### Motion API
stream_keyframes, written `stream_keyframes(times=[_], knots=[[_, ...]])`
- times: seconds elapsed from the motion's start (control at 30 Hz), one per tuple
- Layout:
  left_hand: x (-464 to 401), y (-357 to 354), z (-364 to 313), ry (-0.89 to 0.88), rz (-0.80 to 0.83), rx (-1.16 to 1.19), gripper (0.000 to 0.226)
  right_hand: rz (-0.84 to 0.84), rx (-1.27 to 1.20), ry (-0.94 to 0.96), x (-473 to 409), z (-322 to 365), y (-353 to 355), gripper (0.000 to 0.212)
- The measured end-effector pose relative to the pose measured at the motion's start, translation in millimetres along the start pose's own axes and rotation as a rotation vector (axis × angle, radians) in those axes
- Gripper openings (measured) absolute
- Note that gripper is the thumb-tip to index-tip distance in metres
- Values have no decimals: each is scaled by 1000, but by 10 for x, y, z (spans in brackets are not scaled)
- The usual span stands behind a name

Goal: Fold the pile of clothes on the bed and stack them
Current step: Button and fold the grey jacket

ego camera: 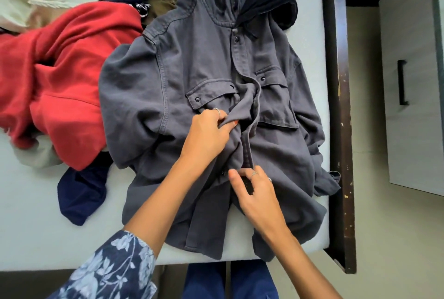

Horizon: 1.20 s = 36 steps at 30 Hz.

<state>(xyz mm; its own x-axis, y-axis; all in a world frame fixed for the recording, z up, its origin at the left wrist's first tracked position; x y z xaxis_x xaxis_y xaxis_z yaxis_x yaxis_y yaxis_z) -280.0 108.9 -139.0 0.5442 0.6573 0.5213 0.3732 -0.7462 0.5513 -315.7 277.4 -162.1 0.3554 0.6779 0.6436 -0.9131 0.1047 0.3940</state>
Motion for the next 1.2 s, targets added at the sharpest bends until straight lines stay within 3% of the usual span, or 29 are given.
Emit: stream_keyframes(times=[0.07, 0.13, 0.23, 0.3, 0.37, 0.47, 0.63, 0.7, 0.8, 0.93, 1.07, 1.2], knots=[[30, -4, 38, 15, -21, 30, 18, -59, -10, 3, -9, 28, -23, 46], [123, -3, 82, 33, -68, 109, 13, -116, -61, 36, 2, 57, -2, 24], [448, 43, 85, -89, -254, 99, 37, -142, -154, 48, 106, 59, 117, 20], [711, 11, 106, -171, -313, 100, 37, -164, -214, -9, 200, -7, 211, 21], [868, -123, 255, -131, -263, 183, 29, -163, -190, -98, 230, -129, 224, 17], [921, -401, 615, 66, -154, 238, 24, -105, -47, -175, 171, -228, 126, 19], [732, -678, 821, 72, 58, -88, 38, -106, 91, -324, -85, -333, -198, 48], [655, -652, 832, 55, 45, -228, 43, -133, 15, -443, -203, -415, -335, 57], [544, -582, 804, 31, -24, -331, 37, -268, -224, -566, -324, -472, -434, 46], [415, -568, 818, 34, -61, -321, 38, -369, -395, -535, -415, -453, -508, 50], [395, -519, 716, -58, -83, -258, 12, -317, -375, -363, -281, -366, -344, 11], [759, -444, 474, -102, -64, -187, 11, -234, -303, -158, 120, -186, -91, 33]])
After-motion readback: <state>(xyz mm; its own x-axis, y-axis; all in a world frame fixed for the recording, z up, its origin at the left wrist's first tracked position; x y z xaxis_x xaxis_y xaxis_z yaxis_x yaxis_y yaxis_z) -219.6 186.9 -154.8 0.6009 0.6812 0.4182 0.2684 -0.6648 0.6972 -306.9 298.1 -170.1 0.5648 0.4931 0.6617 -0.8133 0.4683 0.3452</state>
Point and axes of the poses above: each hand's wrist, its own x-axis away from the middle knuckle, its own y-axis out of the back of the hand, z = x × y, the point moved 7 cm from there along -x, towards the middle knuckle, and after that the axes turned 6 degrees about z, right-handed, at the moved point
